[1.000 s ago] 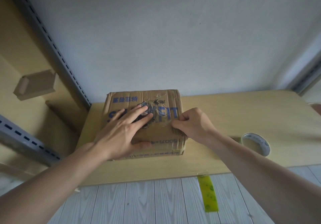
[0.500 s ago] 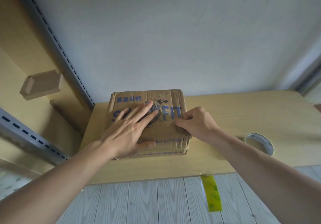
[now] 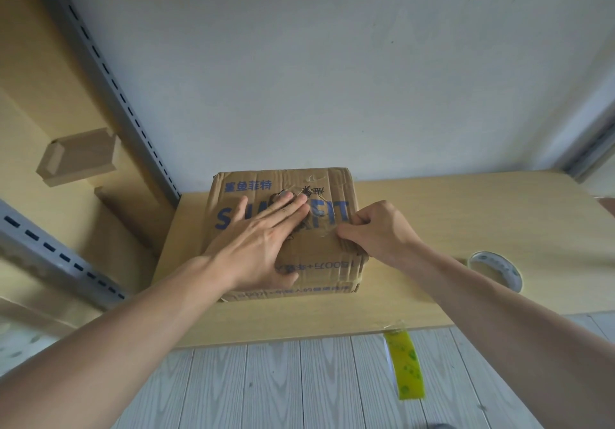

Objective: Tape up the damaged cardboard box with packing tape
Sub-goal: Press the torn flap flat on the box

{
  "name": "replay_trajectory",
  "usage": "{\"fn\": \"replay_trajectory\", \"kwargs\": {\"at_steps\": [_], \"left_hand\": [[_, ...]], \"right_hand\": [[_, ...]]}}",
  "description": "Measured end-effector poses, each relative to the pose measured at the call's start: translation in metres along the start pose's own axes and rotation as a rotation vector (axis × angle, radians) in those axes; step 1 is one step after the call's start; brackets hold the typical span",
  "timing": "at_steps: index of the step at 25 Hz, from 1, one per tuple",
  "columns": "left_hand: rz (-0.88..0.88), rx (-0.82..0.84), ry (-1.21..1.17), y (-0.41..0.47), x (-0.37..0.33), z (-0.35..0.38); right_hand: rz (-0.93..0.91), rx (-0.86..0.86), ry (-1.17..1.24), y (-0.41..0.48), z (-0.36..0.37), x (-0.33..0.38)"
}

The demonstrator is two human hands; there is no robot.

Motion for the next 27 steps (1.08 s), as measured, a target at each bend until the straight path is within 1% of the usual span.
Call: {"fn": "replay_trajectory", "kwargs": {"at_steps": [3,6,8,9,10,12,13,14,15,16,19,21,25,27], "left_hand": [[0.01,-0.089,-0.039,-0.001,0.001,-0.002],[0.042,-0.232,-0.081,-0.006,0.001,-0.009],[0.055,-0.299,-0.106,-0.008,0.001,-0.013],[0.05,-0.295,-0.094,-0.008,0.001,-0.014],[0.032,-0.249,-0.072,-0.006,0.0,-0.013],[-0.012,-0.106,-0.051,-0.002,0.001,-0.008],[-0.021,-0.05,-0.035,-0.001,0.002,-0.005],[-0.025,-0.011,-0.021,0.0,0.003,-0.002],[-0.028,0.007,-0.02,0.001,0.004,0.001],[-0.029,0.004,-0.026,0.001,0.004,0.002],[-0.023,-0.035,-0.046,0.001,0.005,0.002],[-0.01,-0.043,-0.068,0.0,0.005,0.001],[0.02,-0.058,-0.128,-0.001,0.002,-0.004],[0.007,-0.012,-0.148,0.0,0.004,-0.001]], "right_hand": [[-0.007,0.004,0.002,0.0,0.001,0.0],[-0.009,-0.018,0.018,-0.001,-0.001,0.0],[-0.045,-0.038,-0.002,-0.004,-0.004,0.004],[-0.096,-0.056,-0.051,-0.007,-0.004,0.008],[-0.196,-0.099,-0.135,-0.011,-0.005,0.014],[-0.474,-0.265,-0.355,-0.028,-0.003,0.03],[-0.564,-0.353,-0.439,-0.038,0.0,0.034],[-0.595,-0.409,-0.501,-0.044,0.004,0.033],[-0.585,-0.429,-0.549,-0.045,0.007,0.03],[-0.57,-0.409,-0.597,-0.044,0.012,0.026],[-0.556,-0.244,-0.667,-0.043,0.032,0.021],[-0.579,-0.214,-0.673,-0.045,0.038,0.026],[-0.777,-0.309,-0.615,-0.054,0.037,0.042],[-0.845,-0.33,-0.531,-0.055,0.034,0.044]]}}
Point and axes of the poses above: each hand's wrist, its own y-axis towards the middle knuckle, its own z-axis out of the palm, x = y × z, the point moved 8 cm from there along y, towards the middle knuckle, and after that the axes turned 3 degrees about -x, right-handed, at the moved point
